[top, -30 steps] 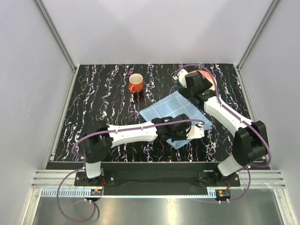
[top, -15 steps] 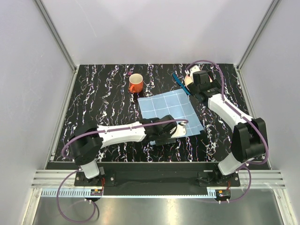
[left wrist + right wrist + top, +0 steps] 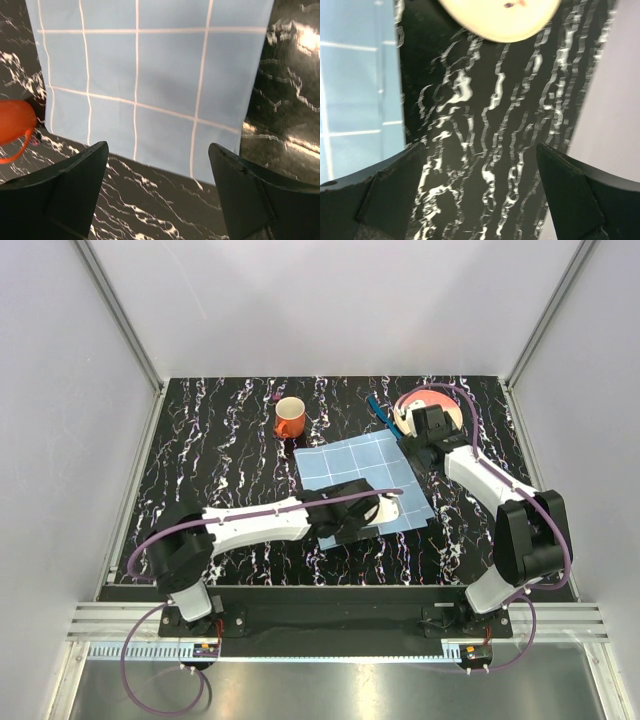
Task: Set the dinner table for one person
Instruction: Flatten out the napkin at the center of the board.
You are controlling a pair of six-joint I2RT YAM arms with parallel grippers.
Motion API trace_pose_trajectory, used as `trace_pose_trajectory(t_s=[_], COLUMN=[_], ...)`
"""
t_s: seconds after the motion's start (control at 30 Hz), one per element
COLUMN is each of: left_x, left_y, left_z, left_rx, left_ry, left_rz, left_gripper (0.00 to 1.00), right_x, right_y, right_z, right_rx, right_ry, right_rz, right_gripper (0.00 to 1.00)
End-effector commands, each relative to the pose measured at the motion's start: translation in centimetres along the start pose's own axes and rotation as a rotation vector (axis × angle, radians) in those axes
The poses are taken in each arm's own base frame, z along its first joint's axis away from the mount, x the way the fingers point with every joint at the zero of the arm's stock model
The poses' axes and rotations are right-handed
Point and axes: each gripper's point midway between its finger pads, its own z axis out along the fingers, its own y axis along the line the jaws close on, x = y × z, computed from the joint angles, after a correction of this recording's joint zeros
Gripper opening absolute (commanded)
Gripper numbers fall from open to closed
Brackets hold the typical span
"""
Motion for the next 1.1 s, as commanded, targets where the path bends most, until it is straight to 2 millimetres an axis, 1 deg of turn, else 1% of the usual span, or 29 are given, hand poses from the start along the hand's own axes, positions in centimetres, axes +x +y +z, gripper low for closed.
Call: trace_pose_trajectory(t_s=[0.0, 0.03, 0.13, 0.17, 0.27, 0.33, 0.37, 0.47, 0.5, 0.57, 0.67, 0.7, 0.77, 0.8, 0.87, 0.9, 1.07], left_x=[-4.2, -5.0, -5.9, -6.5, -7.1, -7.2, -7.1, -7.1, -7.0, -6.8, -6.3, -6.1, -5.6, -5.4, -4.8, -4.7, -4.7], left_y=[2.1, 2.3, 2.5, 2.5, 2.8, 2.8, 2.9, 2.9, 3.0, 3.0, 3.5, 3.5, 3.6, 3.6, 3.5, 3.6, 3.8], left_z=[0.5, 0.8, 1.3, 1.5, 1.9, 1.8, 1.8, 1.5, 1.5, 1.3, 1.2, 1.2, 1.1, 1.1, 1.2, 1.1, 0.9], left_rx=[-0.055, -0.058, -0.058, -0.056, -0.068, -0.066, -0.065, -0.070, -0.074, -0.080, -0.112, -0.119, -0.126, -0.126, -0.128, -0.129, -0.144], left_ry=[-0.092, -0.100, -0.110, -0.119, -0.120, -0.126, -0.125, -0.127, -0.127, -0.124, -0.116, -0.110, -0.101, -0.098, -0.087, -0.084, -0.090], left_rz=[-0.017, -0.019, -0.015, -0.013, -0.015, -0.015, -0.012, -0.018, -0.024, -0.033, -0.049, -0.053, -0.053, -0.052, -0.049, -0.049, -0.055], left_gripper=[0.88, 0.88, 0.88, 0.88, 0.88, 0.88, 0.87, 0.87, 0.87, 0.87, 0.88, 0.88, 0.88, 0.88, 0.88, 0.88, 0.88], right_x=[0.6, 1.0, 2.1, 2.3, 3.3, 4.0, 4.5, 5.4, 5.6, 6.1, 6.2, 6.4, 6.3, 6.1, 6.8, 6.7, 7.2], right_y=[2.1, 2.4, 3.6, 4.0, 4.7, 4.8, 4.5, 4.6, 4.3, 5.0, 5.9, 5.7, 6.6, 6.5, 6.5, 6.3, 5.0], right_z=[-0.7, -0.7, -0.8, -0.8, -0.6, -0.5, -0.2, 0.3, 0.5, 0.7, 0.7, 0.7, 0.7, 0.8, 1.2, 1.4, 2.5], right_rx=[-0.137, -0.153, -0.218, -0.243, -0.283, -0.299, -0.299, -0.329, -0.331, -0.368, -0.428, -0.433, -0.492, -0.506, -0.520, -0.521, -0.521], right_ry=[-0.004, 0.008, 0.031, 0.032, 0.058, 0.075, 0.089, 0.122, 0.128, 0.151, 0.174, 0.186, 0.190, 0.190, 0.221, 0.223, 0.235], right_rz=[0.059, 0.059, 0.062, 0.067, 0.065, 0.065, 0.080, 0.106, 0.121, 0.132, 0.148, 0.152, 0.166, 0.171, 0.189, 0.195, 0.246], right_gripper=[0.99, 0.99, 1.00, 1.00, 1.00, 1.00, 1.00, 1.00, 1.00, 1.00, 1.00, 1.00, 1.00, 1.00, 1.00, 1.00, 1.00])
